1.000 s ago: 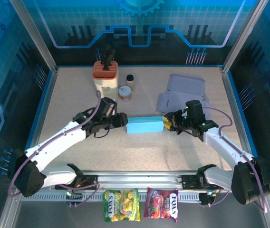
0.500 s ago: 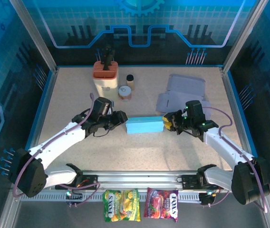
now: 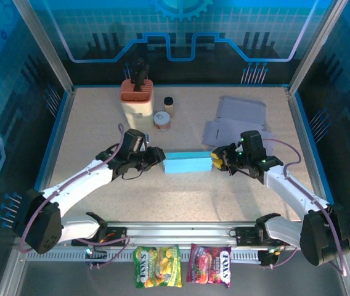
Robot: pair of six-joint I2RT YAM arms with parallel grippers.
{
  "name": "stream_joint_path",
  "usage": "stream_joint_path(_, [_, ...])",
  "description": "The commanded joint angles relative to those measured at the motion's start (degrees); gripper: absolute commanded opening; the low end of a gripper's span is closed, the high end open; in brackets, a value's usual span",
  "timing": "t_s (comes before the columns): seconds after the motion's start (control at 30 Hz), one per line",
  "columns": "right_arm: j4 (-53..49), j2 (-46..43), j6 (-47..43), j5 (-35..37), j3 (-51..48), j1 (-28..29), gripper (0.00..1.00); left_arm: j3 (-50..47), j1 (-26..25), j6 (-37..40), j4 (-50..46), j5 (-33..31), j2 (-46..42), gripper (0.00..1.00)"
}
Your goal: Fold the paper box
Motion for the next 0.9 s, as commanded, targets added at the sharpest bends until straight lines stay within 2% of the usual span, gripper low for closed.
stream_joint_path(0.0, [-8.68, 1.01, -1.83, 2.43, -1.22, -0.76, 0.32, -2.95, 0.49, 0.02, -2.12, 0.13, -0.29, 0.36])
stream_joint_path(0.13, [-10.85, 1.19, -3.66, 3.0, 0.06, -0.87, 0.35, -4.44, 0.48, 0.3, -2.07, -0.17, -0.25, 0.35])
stream_joint_path(0.47, [-17.26, 1.27, -9.07, 4.57, 5.71, -0.89, 0.36, -4.59, 0.51, 0.43, -1.64, 0.04, 0.1, 0.32])
stream_joint_path(0.6, [-18.16, 2.64, -9.65, 4.17, 4.7, -0.92, 0.35, -4.48, 0.44, 0.48, -1.45, 0.22, 0.44, 0.31])
stream_joint_path(0.87, [-27.47, 8.58, -17.9, 9.97, 4.9, -1.12, 0.26, -4.4, 0.48, 0.69, -1.37, 0.47, 1.08, 0.31])
